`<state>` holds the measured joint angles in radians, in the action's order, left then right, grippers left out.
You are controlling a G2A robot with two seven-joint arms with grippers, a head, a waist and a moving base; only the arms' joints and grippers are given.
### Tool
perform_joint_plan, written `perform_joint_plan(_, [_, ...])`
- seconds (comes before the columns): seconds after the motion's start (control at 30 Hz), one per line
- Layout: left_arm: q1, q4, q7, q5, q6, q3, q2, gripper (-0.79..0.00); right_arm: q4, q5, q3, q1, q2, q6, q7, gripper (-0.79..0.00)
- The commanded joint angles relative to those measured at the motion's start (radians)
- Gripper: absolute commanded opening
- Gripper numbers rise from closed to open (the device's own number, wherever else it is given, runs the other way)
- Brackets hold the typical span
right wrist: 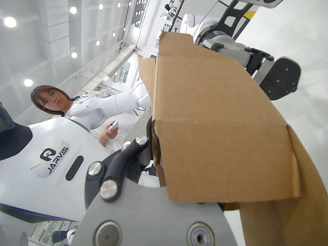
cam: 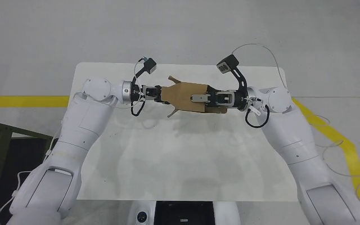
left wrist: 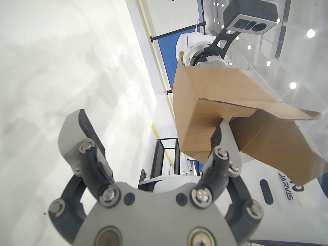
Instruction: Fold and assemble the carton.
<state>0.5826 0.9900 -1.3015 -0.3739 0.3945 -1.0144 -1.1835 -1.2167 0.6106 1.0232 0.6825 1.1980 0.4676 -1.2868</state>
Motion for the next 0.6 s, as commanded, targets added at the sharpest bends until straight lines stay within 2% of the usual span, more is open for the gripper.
perform_joint_plan(0.0, [-0.001, -0.005, 0.0, -0.003, 0.001, 0.001, 0.0, 0.0, -0.001, -0.001, 0.0, 0.001, 0.0, 0.0, 0.001, -0.785])
perform_joint_plan(0.57, [-0.003, -0.022, -0.009, -0.016, 0.012, 0.008, -0.002, 0.0, 0.018, 0.009, 0.023, 0.006, 0.003, -0.01, 0.055, -0.785])
